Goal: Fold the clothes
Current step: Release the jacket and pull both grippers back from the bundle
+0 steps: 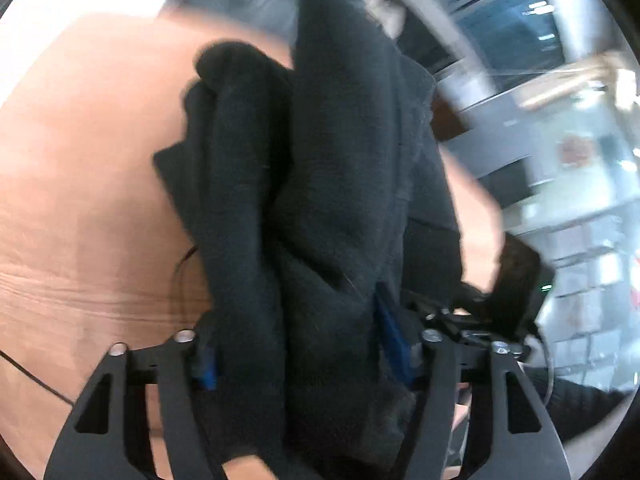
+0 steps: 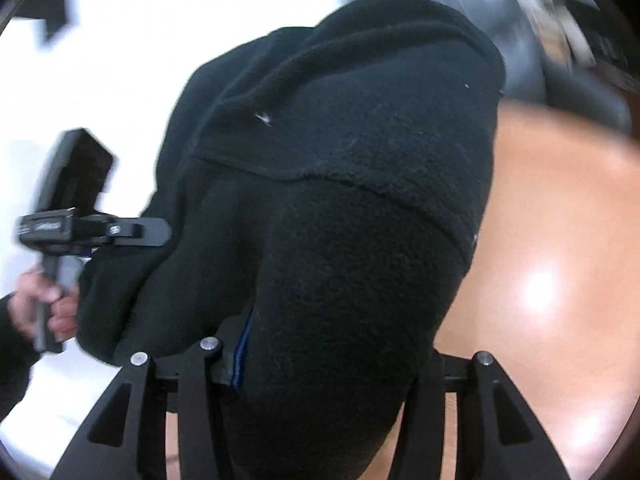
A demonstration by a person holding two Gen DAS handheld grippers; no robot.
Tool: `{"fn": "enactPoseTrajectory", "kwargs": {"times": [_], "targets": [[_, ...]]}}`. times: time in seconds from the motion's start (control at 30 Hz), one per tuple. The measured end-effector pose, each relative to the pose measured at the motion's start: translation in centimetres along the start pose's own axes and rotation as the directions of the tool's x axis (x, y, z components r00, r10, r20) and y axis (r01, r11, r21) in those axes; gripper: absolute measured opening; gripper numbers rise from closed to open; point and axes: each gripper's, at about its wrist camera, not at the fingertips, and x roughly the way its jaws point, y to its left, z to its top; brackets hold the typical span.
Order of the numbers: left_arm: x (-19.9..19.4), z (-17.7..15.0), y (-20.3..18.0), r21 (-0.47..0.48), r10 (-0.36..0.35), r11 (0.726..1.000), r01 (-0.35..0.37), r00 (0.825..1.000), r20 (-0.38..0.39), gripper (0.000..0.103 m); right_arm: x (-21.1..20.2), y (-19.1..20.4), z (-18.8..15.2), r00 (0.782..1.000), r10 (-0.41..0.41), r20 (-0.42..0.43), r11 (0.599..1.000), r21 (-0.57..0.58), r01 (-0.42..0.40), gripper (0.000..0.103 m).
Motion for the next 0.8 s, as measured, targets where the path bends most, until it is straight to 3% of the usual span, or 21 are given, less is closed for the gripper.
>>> {"fn": "enactPoseTrajectory", "kwargs": {"times": [0.07,0.13,0.23,0.37,0.5,0.67,0.73,0.8], "targets": [[0.5,0.7,1.3,0.006,-0.073,0.997,0.073,0.997,0.035,0.069,0.3,-0.7,-0.5,0.998,0.005,0.056,0.999,0.036,-0.007,0.057],[0.8,1.0,1.6,0.025,-0.085,0.996,0.085,0.996,0.036,0.076,0.3,-0.8,-0.8,0.999,-0.007,0.047,0.999,0.044,0.005,0.056],[1.6,1.2,1.9,0.026,-0.087,0.996,0.086,0.996,0.034,0.082,0.5,-0.9,-1.0,0.999,-0.021,0.031,0.999,0.046,0.02,0.057],[0.4,4.0,4.1,0.037,-0.052,0.998,0.051,0.998,0.032,0.095,0.9,-1.3,-1.3,0.999,-0.028,0.02,0.998,0.049,0.027,0.06],[0.5,1.4,3.4,0.028,-0.028,0.999,0.027,0.999,0.039,0.094,0.3,-1.6,-2.0,0.998,-0.068,0.008,0.998,0.009,0.068,0.074],[-7.0,-3.5,2.9,0.011,0.083,0.996,-0.086,0.982,0.17,0.094,-3.4,-1.3,-3.3,0.988,-0.157,0.0,0.98,-0.121,0.156,0.076],[-12.5,-7.5,4.8,-0.032,0.131,0.991,-0.127,0.962,0.24,0.094,-6.7,-0.4,-4.1,0.976,-0.212,0.055,0.953,-0.208,0.219,0.076],[-18.5,-11.4,5.8,-0.114,0.189,0.981,-0.16,0.926,0.326,0.094,-12.0,-2.6,-5.8,0.967,-0.233,0.105,0.934,-0.253,0.252,0.076]]}}
